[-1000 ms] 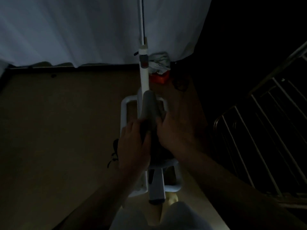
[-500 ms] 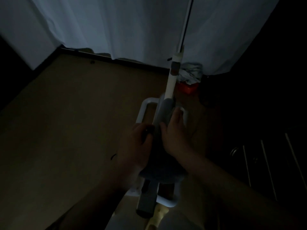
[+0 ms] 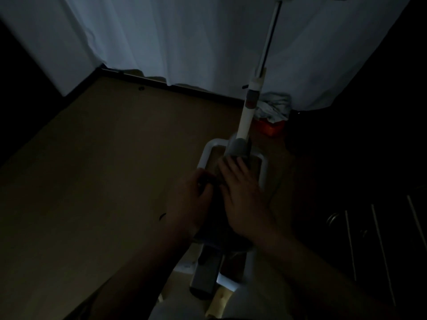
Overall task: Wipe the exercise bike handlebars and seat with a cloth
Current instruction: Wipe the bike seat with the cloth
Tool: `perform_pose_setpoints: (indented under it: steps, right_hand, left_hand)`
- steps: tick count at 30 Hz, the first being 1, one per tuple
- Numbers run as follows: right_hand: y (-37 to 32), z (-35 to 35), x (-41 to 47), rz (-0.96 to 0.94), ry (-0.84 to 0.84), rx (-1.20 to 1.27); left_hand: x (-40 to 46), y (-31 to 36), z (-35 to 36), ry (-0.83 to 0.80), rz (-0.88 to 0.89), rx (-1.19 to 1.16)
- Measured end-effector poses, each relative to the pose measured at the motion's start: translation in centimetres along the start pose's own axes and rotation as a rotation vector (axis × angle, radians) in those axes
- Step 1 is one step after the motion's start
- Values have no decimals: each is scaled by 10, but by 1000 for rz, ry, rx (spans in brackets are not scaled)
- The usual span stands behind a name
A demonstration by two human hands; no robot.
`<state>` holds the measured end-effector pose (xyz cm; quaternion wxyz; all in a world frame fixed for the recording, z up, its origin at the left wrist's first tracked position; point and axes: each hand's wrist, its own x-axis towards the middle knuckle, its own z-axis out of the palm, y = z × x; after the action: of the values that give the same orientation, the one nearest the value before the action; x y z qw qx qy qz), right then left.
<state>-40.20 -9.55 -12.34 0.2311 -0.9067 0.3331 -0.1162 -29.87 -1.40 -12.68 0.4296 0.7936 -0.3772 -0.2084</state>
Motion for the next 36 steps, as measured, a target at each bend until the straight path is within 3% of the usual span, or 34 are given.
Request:
perform_pose_setpoints:
  steps: [4, 10, 16, 19, 23, 25, 29, 34, 36]
  right_hand:
    - [3, -1, 23, 80, -66, -167]
    - [-12, -9, -50, -31, -100, -99]
    - [9, -2, 47, 181, 7, -120]
    - [2, 0, 41, 202, 53, -142]
    - [8, 1, -6, 27, 30, -11]
    - [23, 1, 24, 25, 15, 14]
    - [24, 3, 71, 196, 116, 223]
    - [38, 5, 20, 12, 25, 301]
    - [43, 3, 44, 56, 4, 290]
  left_hand:
    - [0, -4, 2, 15, -53, -10]
    - [-1, 1, -2, 7, -20, 7]
    - [-2, 4, 0, 35, -45, 27]
    - [-3, 1, 0, 39, -41, 13]
    - [-2, 0, 0, 29, -17, 6]
    - [-1, 0, 0, 35, -17, 21]
    - [-4, 1, -1, 31, -17, 38]
    - [-1, -1, -1, 13, -4, -16]
    - [1, -3, 1, 12, -15, -14]
